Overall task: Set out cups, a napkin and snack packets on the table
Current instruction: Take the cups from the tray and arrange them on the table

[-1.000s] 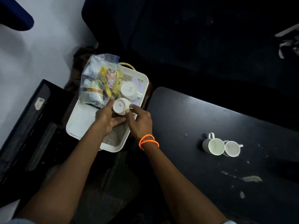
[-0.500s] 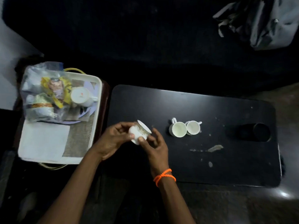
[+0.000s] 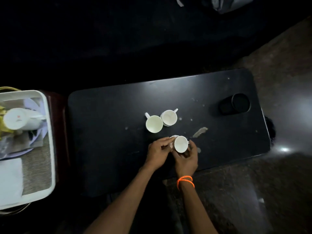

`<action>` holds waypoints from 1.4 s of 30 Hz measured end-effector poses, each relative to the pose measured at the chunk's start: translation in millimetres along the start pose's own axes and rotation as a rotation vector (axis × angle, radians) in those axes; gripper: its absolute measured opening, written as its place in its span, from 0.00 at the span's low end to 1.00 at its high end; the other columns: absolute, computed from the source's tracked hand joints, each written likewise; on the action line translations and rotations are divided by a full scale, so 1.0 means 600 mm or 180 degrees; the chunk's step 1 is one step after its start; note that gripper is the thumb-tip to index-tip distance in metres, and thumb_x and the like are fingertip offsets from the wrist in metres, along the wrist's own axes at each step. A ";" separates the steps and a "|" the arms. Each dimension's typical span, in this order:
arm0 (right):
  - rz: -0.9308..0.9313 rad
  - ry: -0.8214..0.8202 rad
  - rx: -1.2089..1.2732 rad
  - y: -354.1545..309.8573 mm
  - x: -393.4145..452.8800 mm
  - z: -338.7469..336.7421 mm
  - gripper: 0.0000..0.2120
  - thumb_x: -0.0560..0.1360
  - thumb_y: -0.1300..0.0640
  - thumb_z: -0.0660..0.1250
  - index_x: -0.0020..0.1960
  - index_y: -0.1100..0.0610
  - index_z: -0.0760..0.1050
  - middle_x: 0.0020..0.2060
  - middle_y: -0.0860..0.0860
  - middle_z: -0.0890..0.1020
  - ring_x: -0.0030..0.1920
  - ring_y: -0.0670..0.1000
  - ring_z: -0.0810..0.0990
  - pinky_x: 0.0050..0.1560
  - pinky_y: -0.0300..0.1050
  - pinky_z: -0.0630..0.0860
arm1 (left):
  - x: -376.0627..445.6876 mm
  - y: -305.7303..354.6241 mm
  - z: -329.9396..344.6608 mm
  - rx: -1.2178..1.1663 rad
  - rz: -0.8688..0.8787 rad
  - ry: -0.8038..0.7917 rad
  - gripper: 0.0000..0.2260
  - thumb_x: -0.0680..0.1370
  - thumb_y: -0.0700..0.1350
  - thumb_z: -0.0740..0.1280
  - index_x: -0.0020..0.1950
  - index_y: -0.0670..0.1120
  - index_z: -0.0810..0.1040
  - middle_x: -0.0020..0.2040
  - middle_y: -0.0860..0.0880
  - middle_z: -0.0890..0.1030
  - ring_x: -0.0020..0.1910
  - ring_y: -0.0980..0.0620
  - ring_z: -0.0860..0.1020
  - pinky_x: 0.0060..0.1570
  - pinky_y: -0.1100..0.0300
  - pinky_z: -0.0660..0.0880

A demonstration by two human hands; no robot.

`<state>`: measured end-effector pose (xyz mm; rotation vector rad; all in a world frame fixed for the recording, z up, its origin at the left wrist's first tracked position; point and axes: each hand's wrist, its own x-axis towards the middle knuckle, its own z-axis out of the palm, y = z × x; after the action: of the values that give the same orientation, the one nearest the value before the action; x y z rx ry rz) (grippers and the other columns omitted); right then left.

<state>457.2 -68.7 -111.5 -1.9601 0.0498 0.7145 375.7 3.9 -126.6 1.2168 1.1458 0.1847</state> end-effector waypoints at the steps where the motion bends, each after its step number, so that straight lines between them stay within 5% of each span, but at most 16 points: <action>1: -0.0069 0.0071 -0.0063 0.000 0.007 0.007 0.33 0.65 0.77 0.75 0.67 0.59 0.74 0.51 0.50 0.84 0.51 0.48 0.82 0.47 0.31 0.80 | 0.004 0.004 0.009 -0.0013 -0.0025 0.0118 0.17 0.80 0.35 0.69 0.68 0.46 0.83 0.69 0.49 0.82 0.70 0.58 0.77 0.74 0.62 0.70; 4: -0.0229 0.0168 -0.0263 -0.004 0.017 0.030 0.32 0.63 0.72 0.77 0.64 0.53 0.76 0.53 0.49 0.84 0.49 0.39 0.82 0.49 0.28 0.78 | 0.009 0.019 0.024 -0.0037 -0.0149 0.0431 0.18 0.80 0.36 0.68 0.68 0.48 0.83 0.67 0.53 0.84 0.67 0.63 0.77 0.67 0.74 0.69; 9: -0.0564 0.0244 -0.0990 -0.017 0.029 0.057 0.28 0.60 0.60 0.77 0.56 0.45 0.75 0.50 0.44 0.78 0.51 0.44 0.77 0.49 0.25 0.67 | 0.002 0.020 0.016 -0.0119 -0.0392 0.0624 0.16 0.79 0.40 0.68 0.63 0.53 0.86 0.58 0.56 0.87 0.59 0.61 0.83 0.64 0.62 0.77; 15: -0.0627 0.0381 -0.1090 -0.017 0.046 0.071 0.43 0.64 0.58 0.82 0.75 0.56 0.69 0.66 0.55 0.76 0.67 0.54 0.76 0.64 0.36 0.66 | -0.051 -0.032 -0.065 -0.0310 -0.0548 0.0646 0.12 0.80 0.39 0.70 0.51 0.56 0.87 0.46 0.50 0.89 0.46 0.54 0.87 0.51 0.56 0.84; 19: -0.0475 0.0402 -0.0724 -0.027 0.029 0.079 0.52 0.60 0.64 0.83 0.78 0.54 0.63 0.60 0.49 0.77 0.61 0.48 0.80 0.58 0.31 0.72 | -0.096 -0.069 -0.182 -0.0420 -0.0648 0.1022 0.14 0.80 0.38 0.70 0.48 0.58 0.85 0.41 0.53 0.89 0.39 0.53 0.87 0.36 0.64 0.82; 21: -0.0246 0.0545 -0.0392 -0.018 0.011 0.087 0.47 0.60 0.68 0.83 0.74 0.58 0.66 0.58 0.54 0.81 0.60 0.53 0.83 0.52 0.36 0.79 | -0.119 -0.076 -0.255 -0.0421 -0.0619 0.1357 0.14 0.81 0.37 0.69 0.49 0.57 0.85 0.42 0.54 0.89 0.38 0.51 0.87 0.34 0.62 0.82; 24: 0.0413 0.0661 -0.0796 0.008 -0.049 0.126 0.39 0.65 0.58 0.82 0.70 0.65 0.69 0.60 0.64 0.80 0.61 0.63 0.80 0.62 0.52 0.76 | -0.149 -0.077 -0.366 -0.0536 -0.0472 0.2052 0.13 0.82 0.36 0.67 0.52 0.54 0.85 0.40 0.53 0.88 0.33 0.55 0.85 0.30 0.64 0.79; 28: 0.0632 -0.0579 -0.0821 0.021 -0.166 0.238 0.25 0.72 0.56 0.76 0.67 0.58 0.74 0.51 0.61 0.84 0.55 0.64 0.83 0.62 0.62 0.78 | -0.170 -0.066 -0.493 -0.0788 -0.0362 0.3289 0.08 0.81 0.39 0.68 0.54 0.48 0.86 0.41 0.48 0.87 0.35 0.54 0.85 0.33 0.64 0.80; 33: -0.0858 -0.2142 -0.1188 -0.032 -0.300 0.400 0.20 0.73 0.59 0.75 0.64 0.60 0.78 0.54 0.57 0.83 0.49 0.51 0.81 0.51 0.23 0.71 | -0.168 -0.071 -0.599 -0.0900 -0.0697 0.4056 0.05 0.78 0.45 0.69 0.50 0.50 0.84 0.47 0.45 0.87 0.48 0.45 0.86 0.51 0.46 0.84; 38: -0.2512 -0.2972 -0.1900 -0.090 -0.362 0.542 0.27 0.75 0.52 0.72 0.71 0.60 0.74 0.65 0.57 0.78 0.65 0.59 0.74 0.65 0.49 0.71 | -0.145 -0.078 -0.634 -0.1952 -0.0842 0.3516 0.12 0.82 0.48 0.67 0.55 0.40 0.83 0.51 0.37 0.86 0.40 0.43 0.84 0.40 0.52 0.81; 42: -0.2406 -0.2967 -0.2298 -0.101 -0.373 0.593 0.32 0.76 0.45 0.69 0.75 0.58 0.70 0.71 0.56 0.75 0.73 0.59 0.69 0.70 0.56 0.70 | -0.140 -0.061 -0.635 -0.2303 -0.0646 0.3148 0.14 0.86 0.55 0.61 0.57 0.47 0.82 0.49 0.44 0.86 0.39 0.50 0.87 0.33 0.59 0.82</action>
<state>129.0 197.0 -64.2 -1.8408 -1.6000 1.1194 28.5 176.2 -69.9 0.3059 1.8047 1.0292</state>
